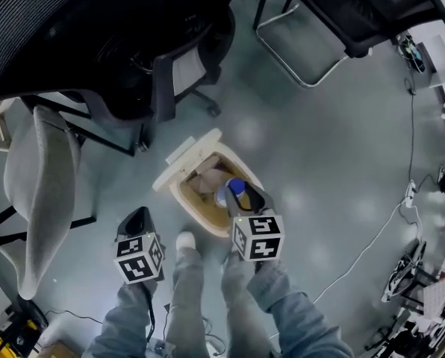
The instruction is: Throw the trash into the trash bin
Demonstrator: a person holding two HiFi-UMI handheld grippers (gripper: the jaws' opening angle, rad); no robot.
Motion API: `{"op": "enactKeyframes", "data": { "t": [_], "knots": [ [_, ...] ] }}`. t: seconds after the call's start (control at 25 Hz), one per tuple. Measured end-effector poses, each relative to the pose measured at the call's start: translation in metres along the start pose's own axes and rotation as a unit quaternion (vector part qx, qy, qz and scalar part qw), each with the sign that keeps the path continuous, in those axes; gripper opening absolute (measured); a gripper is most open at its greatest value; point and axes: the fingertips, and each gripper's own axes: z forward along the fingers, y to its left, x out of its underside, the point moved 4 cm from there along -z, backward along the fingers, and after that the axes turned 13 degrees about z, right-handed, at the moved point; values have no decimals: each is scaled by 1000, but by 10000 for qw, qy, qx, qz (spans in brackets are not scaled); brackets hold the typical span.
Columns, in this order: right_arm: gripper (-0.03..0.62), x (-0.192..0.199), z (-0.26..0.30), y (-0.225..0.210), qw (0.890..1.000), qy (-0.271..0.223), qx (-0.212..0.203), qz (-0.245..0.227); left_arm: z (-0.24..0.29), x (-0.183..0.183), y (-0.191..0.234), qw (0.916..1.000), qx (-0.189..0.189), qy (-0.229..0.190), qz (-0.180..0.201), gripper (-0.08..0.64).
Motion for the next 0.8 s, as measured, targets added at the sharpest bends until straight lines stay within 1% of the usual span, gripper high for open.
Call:
{"op": "enactKeyframes", "data": {
  "t": [0.4,0.44,0.48,0.8],
  "knots": [
    [183,-3,16,2,10000,-16,-67,67,1,-1,-6,10000,53,30,38,11],
    [216,-3,18,3,9999,-21,-94,81,2,-1,-6,10000,53,35,46,11],
    [267,-3,20,3,9999,-22,-116,104,2,-1,-5,10000,49,40,52,11],
    [268,4,15,-8,9997,44,64,244,2,4,-8,10000,29,63,16,11]
  ]
}}
